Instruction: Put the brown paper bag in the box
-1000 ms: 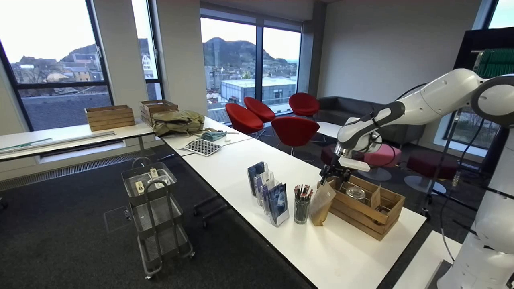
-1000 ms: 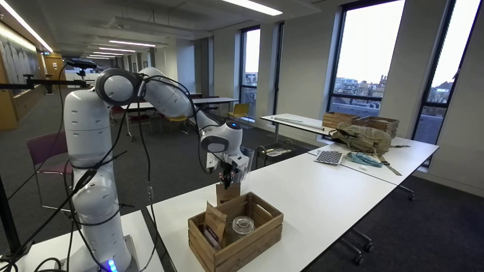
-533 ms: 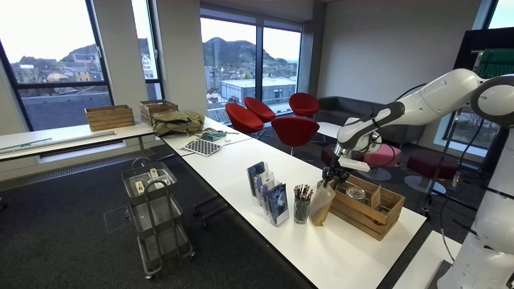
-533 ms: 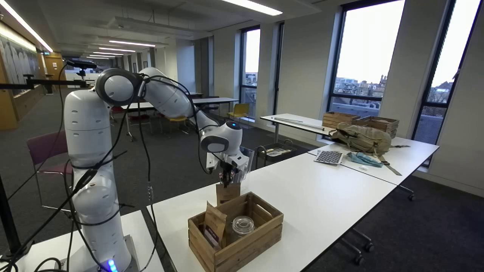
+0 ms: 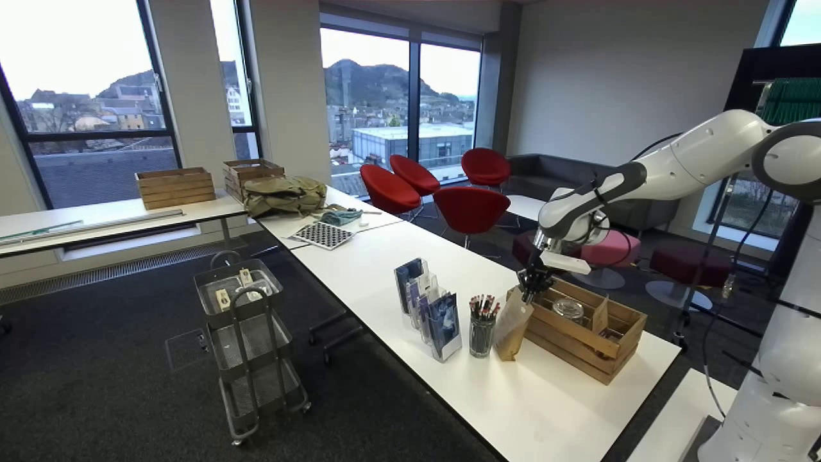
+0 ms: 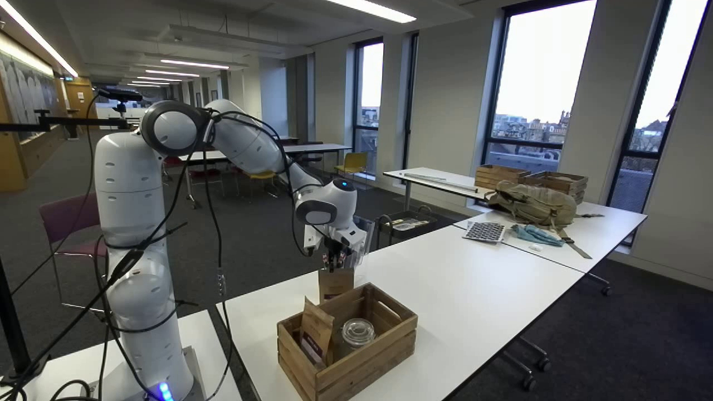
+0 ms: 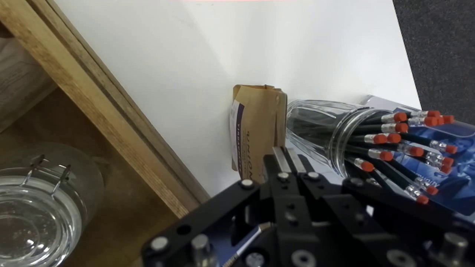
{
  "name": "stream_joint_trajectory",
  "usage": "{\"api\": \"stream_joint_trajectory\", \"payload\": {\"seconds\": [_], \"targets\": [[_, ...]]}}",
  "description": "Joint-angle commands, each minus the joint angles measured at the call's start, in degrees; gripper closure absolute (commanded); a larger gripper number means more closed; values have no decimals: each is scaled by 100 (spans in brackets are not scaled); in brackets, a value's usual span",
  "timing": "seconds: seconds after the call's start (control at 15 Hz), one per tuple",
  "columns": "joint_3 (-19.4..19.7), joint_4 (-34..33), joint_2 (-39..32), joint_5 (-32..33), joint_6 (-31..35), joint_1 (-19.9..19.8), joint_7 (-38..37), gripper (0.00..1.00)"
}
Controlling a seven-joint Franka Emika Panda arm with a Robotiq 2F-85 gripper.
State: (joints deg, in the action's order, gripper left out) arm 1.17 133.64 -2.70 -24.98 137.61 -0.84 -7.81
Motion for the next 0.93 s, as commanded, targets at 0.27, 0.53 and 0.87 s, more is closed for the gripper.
{"api": "stream_joint_trajectory", "payload": {"seconds": [0.27,0.53,0.87], "targets": [[-9,71,173,357,217,2,12,100],[-24,83,794,1547,132,34,-385,100],[-233,-52,1711,2504,-80,-16,-714,100]]}}
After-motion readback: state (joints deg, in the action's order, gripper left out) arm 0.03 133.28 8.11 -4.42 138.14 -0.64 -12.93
